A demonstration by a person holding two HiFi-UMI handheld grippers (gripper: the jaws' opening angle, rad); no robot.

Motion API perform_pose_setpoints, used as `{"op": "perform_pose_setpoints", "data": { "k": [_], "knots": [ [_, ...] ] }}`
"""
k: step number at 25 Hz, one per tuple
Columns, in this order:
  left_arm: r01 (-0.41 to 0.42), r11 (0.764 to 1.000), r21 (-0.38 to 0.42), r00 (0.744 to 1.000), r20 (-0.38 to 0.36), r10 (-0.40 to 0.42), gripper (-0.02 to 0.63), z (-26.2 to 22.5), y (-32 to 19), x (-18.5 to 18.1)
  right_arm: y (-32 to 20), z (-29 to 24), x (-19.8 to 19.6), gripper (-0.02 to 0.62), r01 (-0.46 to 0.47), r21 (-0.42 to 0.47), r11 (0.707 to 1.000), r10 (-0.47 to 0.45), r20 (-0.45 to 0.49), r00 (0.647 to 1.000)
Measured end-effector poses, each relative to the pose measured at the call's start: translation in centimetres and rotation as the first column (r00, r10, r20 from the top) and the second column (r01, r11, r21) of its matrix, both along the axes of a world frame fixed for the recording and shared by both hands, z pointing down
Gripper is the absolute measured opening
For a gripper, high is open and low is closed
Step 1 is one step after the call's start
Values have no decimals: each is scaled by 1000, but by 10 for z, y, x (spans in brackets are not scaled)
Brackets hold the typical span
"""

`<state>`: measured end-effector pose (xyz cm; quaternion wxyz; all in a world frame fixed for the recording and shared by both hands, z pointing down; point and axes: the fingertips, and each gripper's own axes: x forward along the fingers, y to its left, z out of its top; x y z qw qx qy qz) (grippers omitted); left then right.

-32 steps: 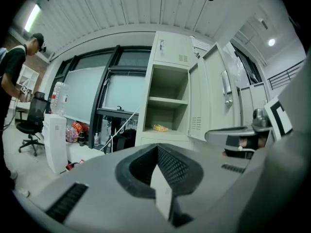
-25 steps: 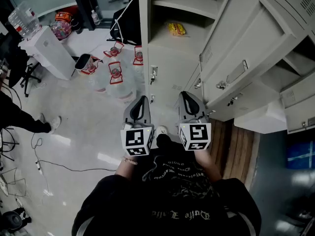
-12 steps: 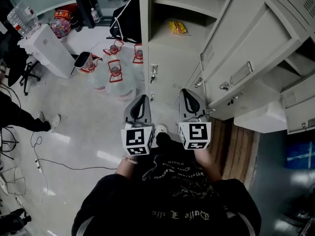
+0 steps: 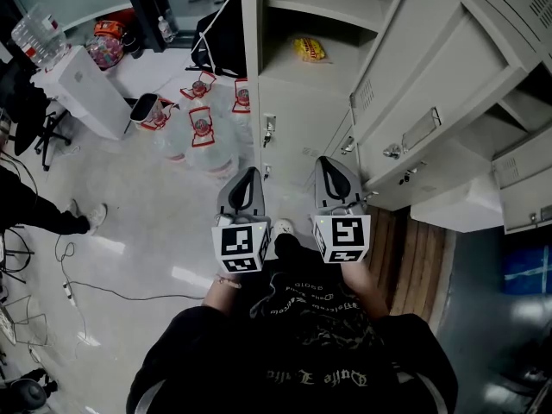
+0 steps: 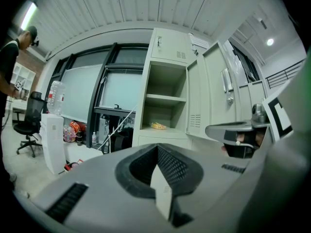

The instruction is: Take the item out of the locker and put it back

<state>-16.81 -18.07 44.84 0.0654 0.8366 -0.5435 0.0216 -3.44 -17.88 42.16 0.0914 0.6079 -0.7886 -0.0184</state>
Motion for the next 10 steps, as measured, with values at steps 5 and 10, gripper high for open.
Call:
{"op": "perform_pose_setpoints", "data": {
  "k": [5, 10],
  "knots": [
    [3, 1000, -3, 1000, 0, -3, 6, 1, 1, -1, 0, 0, 3, 3, -12, -1, 1000, 12, -2, 1000],
    [1, 1000, -2, 1000, 1, -1, 6, 2, 2, 1, 0, -1, 4, 3, -8, 3, 1000, 8, 11, 1000]
  ]
}}
